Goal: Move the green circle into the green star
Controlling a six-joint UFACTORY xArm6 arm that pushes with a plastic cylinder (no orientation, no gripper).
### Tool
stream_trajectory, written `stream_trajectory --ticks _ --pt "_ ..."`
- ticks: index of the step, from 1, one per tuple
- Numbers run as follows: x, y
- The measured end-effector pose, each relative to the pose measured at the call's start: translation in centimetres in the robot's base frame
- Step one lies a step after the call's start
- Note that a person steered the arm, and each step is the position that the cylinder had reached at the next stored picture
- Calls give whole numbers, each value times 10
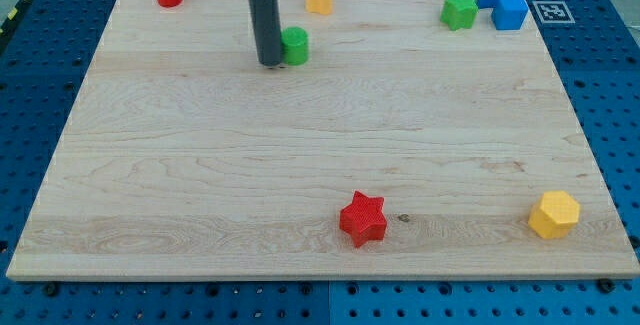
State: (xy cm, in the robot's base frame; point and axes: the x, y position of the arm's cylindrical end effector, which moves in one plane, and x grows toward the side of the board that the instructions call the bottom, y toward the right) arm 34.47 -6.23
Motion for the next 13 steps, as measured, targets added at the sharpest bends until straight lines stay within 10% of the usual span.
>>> stream_trajectory --ticks 3,5,8,11,13 --pt "-10 -8" --pt "-11 110" --pt "-31 90" --pt "-46 196" --pt "-59 146"
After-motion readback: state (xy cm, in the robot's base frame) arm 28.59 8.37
